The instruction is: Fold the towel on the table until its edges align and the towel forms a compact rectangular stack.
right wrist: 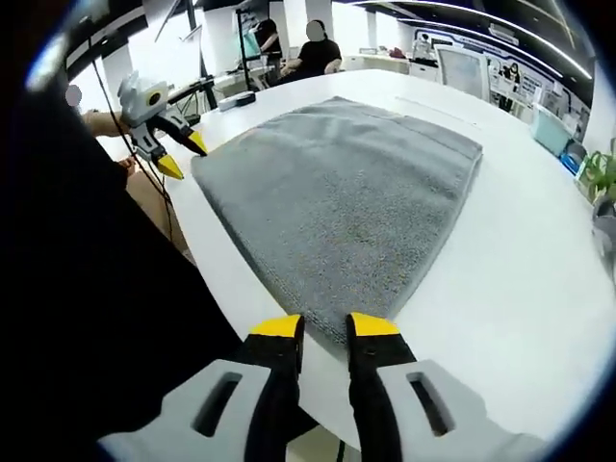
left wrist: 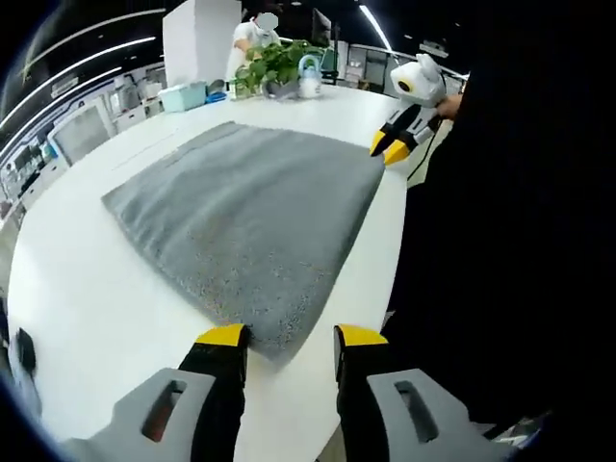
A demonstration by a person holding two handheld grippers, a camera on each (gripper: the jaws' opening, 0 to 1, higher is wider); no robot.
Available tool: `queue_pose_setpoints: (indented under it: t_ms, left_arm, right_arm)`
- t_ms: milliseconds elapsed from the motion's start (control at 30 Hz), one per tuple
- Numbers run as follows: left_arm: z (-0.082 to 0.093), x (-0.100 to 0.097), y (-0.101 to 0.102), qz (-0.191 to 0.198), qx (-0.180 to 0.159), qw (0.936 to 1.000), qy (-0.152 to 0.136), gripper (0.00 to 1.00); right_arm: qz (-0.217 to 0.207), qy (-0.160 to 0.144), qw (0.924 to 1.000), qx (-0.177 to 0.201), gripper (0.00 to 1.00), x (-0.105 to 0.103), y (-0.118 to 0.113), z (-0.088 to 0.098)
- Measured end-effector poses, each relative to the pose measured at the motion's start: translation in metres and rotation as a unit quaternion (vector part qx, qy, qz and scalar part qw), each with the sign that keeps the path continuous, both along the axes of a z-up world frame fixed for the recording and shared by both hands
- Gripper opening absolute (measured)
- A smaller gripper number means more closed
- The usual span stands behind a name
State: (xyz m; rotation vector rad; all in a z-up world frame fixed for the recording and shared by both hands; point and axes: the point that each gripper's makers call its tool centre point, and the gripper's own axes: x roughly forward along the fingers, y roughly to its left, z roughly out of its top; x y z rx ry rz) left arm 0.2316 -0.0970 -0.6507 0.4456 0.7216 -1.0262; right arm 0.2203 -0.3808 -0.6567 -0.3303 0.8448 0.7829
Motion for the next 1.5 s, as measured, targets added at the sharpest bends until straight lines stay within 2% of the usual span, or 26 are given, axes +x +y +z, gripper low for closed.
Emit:
queue_pose_setpoints:
  t_ms: [133, 400, 600, 700, 900, 1033, 1233, 1300, 1367, 1433, 1500]
  left_arm:
    - [-0.001, 0.000, 0.000, -0.004, 0.010, 0.9999, -0.013, 0.36]
    - [-0.001, 0.006, 0.003, 0.006, 0.023, 0.9995, -0.020, 0.27]
    - [-0.001, 0.010, 0.004, 0.011, 0.027, 0.9994, -0.021, 0.23]
    - [-0.001, 0.010, 0.005, 0.015, 0.024, 0.9994, -0.022, 0.22]
    - [0.000, 0.013, 0.007, 0.034, 0.014, 0.9992, -0.018, 0.18]
    - [0.000, 0.017, 0.009, 0.057, 0.010, 0.9983, -0.008, 0.13]
    - [0.000, 0.019, 0.013, 0.090, -0.020, 0.9957, 0.006, 0.08]
    - [0.000, 0.018, 0.013, 0.110, -0.036, 0.9930, 0.023, 0.05]
    - [0.000, 0.019, 0.013, 0.136, -0.054, 0.9883, 0.042, 0.04]
    - [0.001, 0.019, 0.013, 0.146, -0.060, 0.9864, 0.046, 0.03]
    - [0.003, 0.019, 0.013, 0.146, -0.062, 0.9865, 0.042, 0.03]
  right_arm:
    - [0.004, -0.006, 0.9999, -0.014, 0.14, -0.002, -0.005, 0.000]
    - [0.012, -0.023, 0.9990, -0.037, 0.10, -0.002, -0.011, 0.000]
    - [-0.010, -0.030, 0.9985, -0.045, 0.06, 0.001, -0.018, 0.000]
    - [-0.031, -0.026, 0.9988, -0.029, 0.04, 0.002, -0.019, 0.000]
    - [-0.036, -0.027, 0.9988, -0.023, 0.02, 0.003, -0.020, 0.000]
    - [-0.081, -0.004, 0.9965, 0.022, 0.01, 0.005, -0.021, 0.001]
    - [-0.089, 0.005, 0.9956, 0.028, 0.00, 0.006, -0.021, 0.001]
    - [-0.109, 0.014, 0.9928, 0.047, 0.00, 0.006, -0.021, 0.000]
    - [-0.144, 0.023, 0.9862, 0.079, 0.00, 0.008, -0.021, 0.002]
    - [-0.161, 0.018, 0.9815, 0.103, 0.00, 0.010, -0.021, 0.004]
    - [-0.157, -0.009, 0.9799, 0.123, 0.00, 0.014, -0.018, 0.012]
